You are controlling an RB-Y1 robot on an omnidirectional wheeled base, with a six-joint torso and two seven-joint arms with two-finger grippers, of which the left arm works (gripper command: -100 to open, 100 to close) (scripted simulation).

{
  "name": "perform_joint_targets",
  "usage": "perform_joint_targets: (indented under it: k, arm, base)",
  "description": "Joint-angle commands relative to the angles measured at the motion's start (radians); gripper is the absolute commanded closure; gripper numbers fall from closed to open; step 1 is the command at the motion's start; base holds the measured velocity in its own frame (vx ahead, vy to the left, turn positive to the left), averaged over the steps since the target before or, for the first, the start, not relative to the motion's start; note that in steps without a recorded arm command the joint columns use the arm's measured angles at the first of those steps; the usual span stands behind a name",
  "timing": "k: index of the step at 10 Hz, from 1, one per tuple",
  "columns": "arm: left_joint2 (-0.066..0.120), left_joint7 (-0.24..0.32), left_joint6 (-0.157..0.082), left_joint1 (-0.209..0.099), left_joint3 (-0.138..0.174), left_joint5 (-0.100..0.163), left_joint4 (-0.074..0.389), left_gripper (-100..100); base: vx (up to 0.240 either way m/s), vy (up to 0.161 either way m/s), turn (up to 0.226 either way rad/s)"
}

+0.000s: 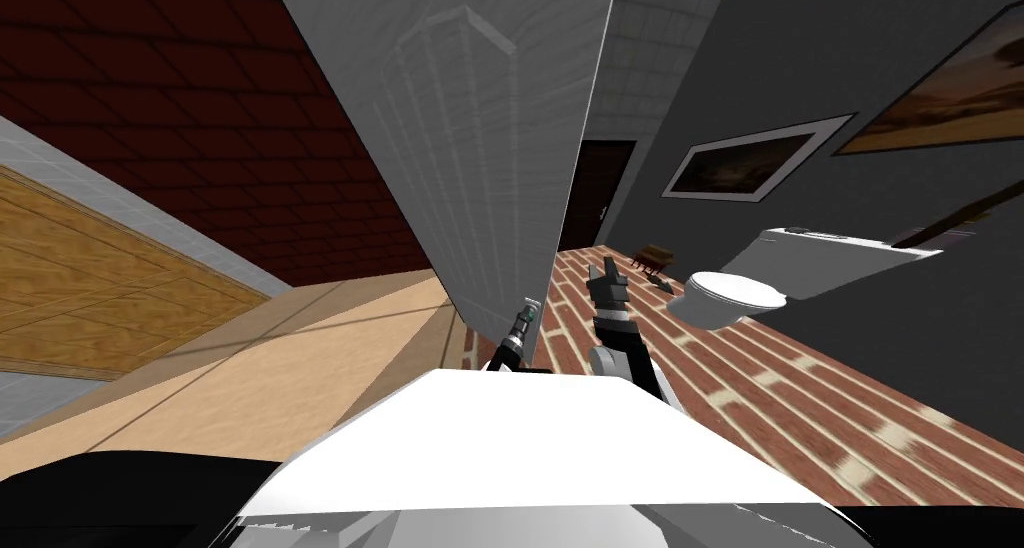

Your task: Push the door open

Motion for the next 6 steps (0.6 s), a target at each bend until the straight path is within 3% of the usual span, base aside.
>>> perform_joint_targets:
  k: [1,3,6]
  arm:
    - [0.026,0.0,0.002,-0.003,0.025,0.006,0.0,100]
    - [0.036,-0.001,0.002,-0.004,0.049,0.011,-0.002,100]
    - [0.02,-0.003,0.003,-0.006,0.087,0.019,-0.004,100]
  base:
    - [0.15,-0.188,0.126]
    - [0.1,-0.187,0.104]
    - [0.158,-0.218,0.106]
